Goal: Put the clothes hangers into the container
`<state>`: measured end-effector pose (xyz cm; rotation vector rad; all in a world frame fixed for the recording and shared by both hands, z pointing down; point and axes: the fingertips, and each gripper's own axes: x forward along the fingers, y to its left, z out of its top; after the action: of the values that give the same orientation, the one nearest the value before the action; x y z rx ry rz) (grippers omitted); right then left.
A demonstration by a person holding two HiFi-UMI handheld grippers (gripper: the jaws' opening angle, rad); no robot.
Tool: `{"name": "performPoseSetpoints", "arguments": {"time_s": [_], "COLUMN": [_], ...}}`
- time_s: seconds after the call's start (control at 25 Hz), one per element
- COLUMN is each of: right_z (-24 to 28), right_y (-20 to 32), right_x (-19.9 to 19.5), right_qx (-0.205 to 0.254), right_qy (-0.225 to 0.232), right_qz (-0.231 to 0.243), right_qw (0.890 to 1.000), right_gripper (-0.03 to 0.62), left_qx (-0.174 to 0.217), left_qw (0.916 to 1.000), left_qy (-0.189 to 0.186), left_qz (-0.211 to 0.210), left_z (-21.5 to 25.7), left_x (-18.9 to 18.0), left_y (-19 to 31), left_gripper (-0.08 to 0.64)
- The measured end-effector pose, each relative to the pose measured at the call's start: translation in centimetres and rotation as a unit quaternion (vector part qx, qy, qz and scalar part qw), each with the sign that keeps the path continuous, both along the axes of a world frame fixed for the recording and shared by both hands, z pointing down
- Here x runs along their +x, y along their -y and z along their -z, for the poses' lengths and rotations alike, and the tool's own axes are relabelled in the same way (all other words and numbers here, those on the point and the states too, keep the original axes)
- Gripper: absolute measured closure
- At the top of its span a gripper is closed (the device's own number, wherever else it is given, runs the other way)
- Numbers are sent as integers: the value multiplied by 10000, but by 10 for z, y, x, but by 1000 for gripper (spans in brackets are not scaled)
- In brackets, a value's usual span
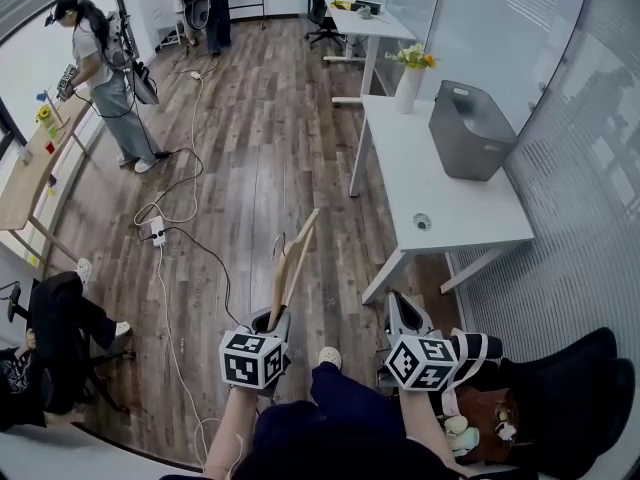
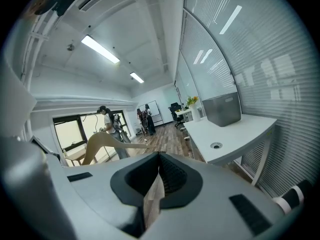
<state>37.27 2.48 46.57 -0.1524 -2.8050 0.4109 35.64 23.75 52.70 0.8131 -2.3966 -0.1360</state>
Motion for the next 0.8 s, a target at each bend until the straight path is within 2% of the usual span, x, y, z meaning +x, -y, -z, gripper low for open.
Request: {"name": "performPoseSetpoints", "arguments": {"time_s": [0.48,0.8], "right_z": [-2,-6], "right_y": [25,37], "right_x": [-72,-106], "right_qx": [-16,-22], "right_qy": [-61,-64], "right_qz": [107,136], "right_qw": [9999,9999], "right_gripper": [565,565], "left_qx": [-30,-40], "left_qw": [9999,9999], "left_qy": [-87,-95], "left_qz": [56,51], "left_z": [-3,-7], "left_x": [-68,-101], "left_y": [25,39], "left_gripper": [551,551]}}
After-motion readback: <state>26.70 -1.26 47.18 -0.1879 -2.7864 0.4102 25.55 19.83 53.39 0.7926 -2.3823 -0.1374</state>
